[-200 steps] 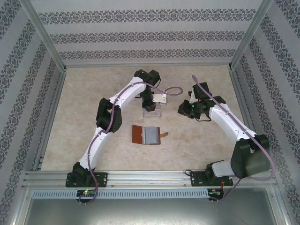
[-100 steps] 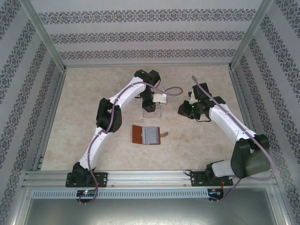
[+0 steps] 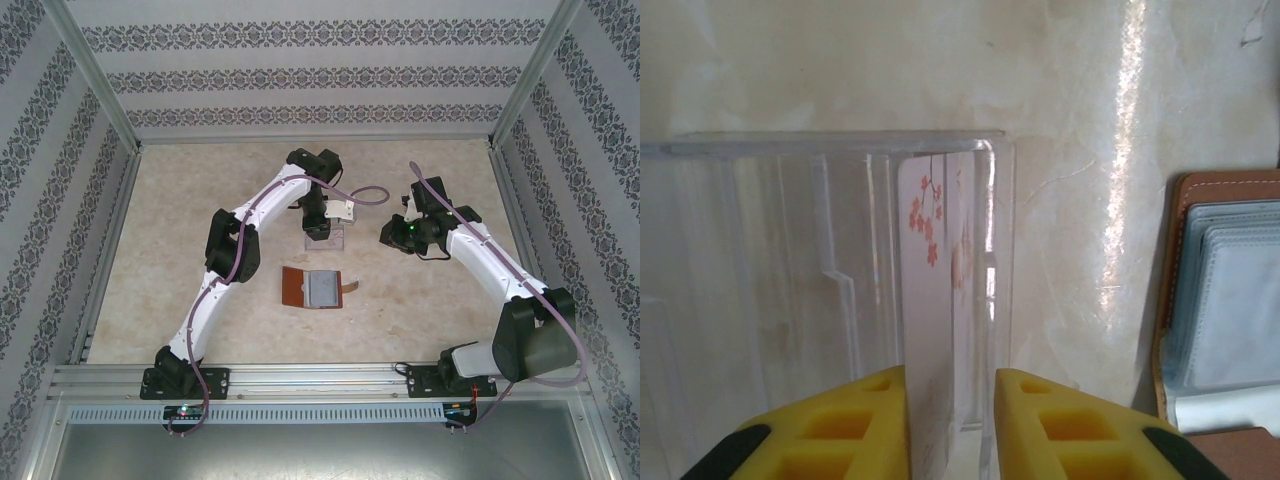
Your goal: Take the credit cards out of the card holder
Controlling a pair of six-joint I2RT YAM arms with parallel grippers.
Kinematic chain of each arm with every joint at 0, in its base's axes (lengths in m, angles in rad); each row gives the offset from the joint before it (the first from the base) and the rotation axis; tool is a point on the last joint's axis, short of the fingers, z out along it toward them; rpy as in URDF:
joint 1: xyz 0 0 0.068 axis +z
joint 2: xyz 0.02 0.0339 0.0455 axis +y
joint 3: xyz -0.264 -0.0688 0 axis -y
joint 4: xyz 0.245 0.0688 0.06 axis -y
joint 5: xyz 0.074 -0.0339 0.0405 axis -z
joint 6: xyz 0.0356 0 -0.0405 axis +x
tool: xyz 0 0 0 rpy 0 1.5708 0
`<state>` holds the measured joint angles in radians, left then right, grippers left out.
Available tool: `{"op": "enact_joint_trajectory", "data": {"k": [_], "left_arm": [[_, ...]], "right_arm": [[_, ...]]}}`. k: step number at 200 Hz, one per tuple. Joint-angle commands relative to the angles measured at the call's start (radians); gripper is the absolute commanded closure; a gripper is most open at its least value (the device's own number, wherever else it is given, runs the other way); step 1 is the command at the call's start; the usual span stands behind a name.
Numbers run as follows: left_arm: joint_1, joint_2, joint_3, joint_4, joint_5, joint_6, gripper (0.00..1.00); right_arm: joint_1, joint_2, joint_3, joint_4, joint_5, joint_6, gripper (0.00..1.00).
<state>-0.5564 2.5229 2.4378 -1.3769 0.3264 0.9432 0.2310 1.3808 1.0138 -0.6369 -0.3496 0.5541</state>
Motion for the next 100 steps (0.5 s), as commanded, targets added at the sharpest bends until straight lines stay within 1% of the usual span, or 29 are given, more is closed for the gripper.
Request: {"op": "enact_joint_trajectory", "data": {"k": [1, 54, 100], "left_arm": [[0.003, -0.042, 0.020, 0.011, -0.024, 0.023, 0.70], [0.002, -0.093, 0.020, 0.038, -0.036, 0.005, 0.68], [0.001, -0.129, -0.007, 0.112, -0.035, -0.118, 0.68]], "right_arm": [[-0.004, -0.023, -0.006, -0.003, 0.012, 0.013, 0.76], [-0.002, -0.031, -0.005, 0.005, 0.006, 0.020, 0.76], [0.031, -0.007, -0.002, 0.039, -0.020, 0.040, 0.76]]}}
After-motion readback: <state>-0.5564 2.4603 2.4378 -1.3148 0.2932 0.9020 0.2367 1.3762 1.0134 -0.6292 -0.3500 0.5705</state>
